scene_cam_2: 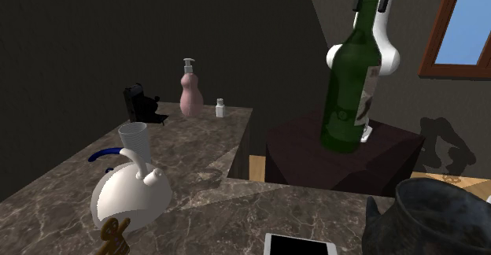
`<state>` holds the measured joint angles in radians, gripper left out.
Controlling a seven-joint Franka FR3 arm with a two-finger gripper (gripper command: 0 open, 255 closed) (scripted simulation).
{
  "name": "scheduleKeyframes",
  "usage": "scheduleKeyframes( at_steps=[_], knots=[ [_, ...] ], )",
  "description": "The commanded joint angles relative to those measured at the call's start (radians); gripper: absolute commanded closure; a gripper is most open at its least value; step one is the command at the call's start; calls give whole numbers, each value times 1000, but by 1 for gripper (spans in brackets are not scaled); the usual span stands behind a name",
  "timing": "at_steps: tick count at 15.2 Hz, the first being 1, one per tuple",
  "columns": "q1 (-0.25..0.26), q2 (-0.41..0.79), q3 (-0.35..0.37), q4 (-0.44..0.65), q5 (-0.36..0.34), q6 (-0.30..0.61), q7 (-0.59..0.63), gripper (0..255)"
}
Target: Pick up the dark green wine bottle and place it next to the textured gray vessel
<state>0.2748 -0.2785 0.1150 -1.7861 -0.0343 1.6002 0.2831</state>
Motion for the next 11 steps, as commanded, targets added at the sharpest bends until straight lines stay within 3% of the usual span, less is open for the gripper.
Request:
scheduleKeyframes(
  at_steps=[1, 11],
  knots=[
    [1, -10, 0, -40, 1, 31, 2, 255],
    [3, -38, 0, -204, 4, 166, 7, 255]
  ],
)
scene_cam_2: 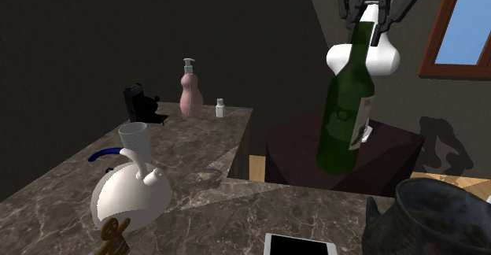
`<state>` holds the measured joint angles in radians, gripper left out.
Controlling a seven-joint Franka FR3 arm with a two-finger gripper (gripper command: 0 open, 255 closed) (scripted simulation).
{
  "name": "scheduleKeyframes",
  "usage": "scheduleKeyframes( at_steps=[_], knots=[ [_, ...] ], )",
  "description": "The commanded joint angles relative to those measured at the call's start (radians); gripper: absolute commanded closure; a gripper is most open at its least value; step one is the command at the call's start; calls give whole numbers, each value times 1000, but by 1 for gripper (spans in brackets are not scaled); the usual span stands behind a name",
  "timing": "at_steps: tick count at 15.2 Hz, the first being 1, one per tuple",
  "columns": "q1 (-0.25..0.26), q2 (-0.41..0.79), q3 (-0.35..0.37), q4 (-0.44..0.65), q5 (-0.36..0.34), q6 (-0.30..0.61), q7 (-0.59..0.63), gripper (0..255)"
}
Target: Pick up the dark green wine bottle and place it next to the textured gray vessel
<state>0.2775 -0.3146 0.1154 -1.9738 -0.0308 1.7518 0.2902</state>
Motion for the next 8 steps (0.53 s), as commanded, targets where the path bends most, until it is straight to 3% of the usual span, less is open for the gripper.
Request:
scheduleKeyframes(
  at_steps=[1, 8],
  knots=[
    [0, -4, 0, -31, 0, 28, 0, 255],
    [1, -9, 1, -130, 0, 122, 5, 255]
  ],
)
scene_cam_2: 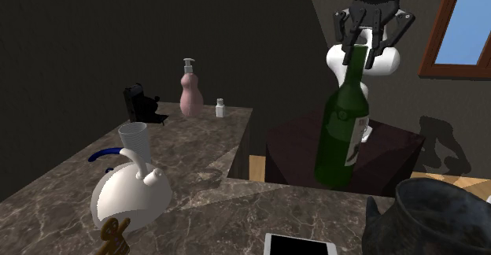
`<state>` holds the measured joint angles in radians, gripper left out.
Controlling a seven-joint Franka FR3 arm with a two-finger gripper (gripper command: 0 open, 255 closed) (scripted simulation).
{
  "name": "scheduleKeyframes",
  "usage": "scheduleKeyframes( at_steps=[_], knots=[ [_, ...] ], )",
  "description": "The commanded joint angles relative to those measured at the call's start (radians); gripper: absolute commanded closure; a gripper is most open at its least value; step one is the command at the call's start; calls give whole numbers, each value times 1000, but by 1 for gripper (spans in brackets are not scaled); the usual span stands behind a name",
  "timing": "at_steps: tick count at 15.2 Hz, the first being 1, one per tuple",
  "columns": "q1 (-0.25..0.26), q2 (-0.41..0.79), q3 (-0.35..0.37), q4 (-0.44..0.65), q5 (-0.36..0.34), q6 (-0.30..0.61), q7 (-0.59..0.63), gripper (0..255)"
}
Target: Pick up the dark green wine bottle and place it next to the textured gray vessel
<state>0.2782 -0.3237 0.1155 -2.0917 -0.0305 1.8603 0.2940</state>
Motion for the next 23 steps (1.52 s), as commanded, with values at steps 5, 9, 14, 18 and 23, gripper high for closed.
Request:
scheduleKeyframes(
  at_steps=[5, 9, 14, 18, 23],
  knots=[
    [1, 3, 2, -77, -1, 81, 5, 255],
    [1, 9, 3, -125, -2, 135, 8, 255],
    [1, 22, 5, -181, -5, 203, 13, 255],
    [0, 33, 6, -214, -7, 248, 17, 255],
    [0, 33, 6, -214, -7, 248, 17, 255]
  ],
)
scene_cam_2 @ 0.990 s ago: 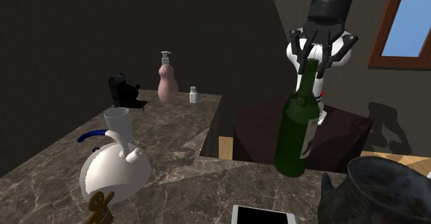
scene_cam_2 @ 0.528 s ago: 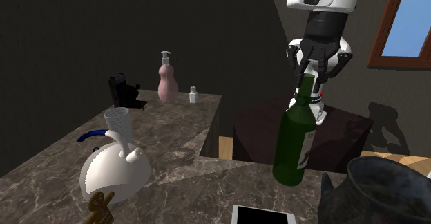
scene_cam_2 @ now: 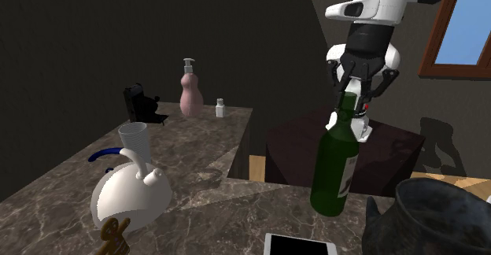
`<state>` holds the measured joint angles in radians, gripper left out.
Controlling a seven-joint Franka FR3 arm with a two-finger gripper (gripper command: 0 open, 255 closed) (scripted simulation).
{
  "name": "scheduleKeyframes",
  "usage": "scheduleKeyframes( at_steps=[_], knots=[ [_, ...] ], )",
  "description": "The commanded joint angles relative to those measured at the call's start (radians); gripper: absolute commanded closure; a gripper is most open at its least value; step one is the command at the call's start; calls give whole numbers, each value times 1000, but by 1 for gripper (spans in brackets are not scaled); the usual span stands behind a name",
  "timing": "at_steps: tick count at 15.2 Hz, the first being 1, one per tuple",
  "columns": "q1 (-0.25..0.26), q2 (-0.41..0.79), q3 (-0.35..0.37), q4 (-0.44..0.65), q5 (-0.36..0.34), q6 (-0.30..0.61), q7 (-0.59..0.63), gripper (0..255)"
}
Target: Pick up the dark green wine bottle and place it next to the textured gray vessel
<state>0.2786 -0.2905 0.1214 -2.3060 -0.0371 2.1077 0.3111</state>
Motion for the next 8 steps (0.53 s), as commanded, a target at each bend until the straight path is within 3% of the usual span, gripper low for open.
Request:
scheduleKeyframes(
  at_steps=[1, 2, 3, 8],
  knots=[
    [0, 0, 0, 0, 0, 1, 0, 255],
    [0, 0, 0, 0, 0, 1, 0, 255],
    [0, 0, 0, 0, 0, 1, 0, 0],
    [0, 0, 0, 0, 0, 1, 0, 0]
  ],
)
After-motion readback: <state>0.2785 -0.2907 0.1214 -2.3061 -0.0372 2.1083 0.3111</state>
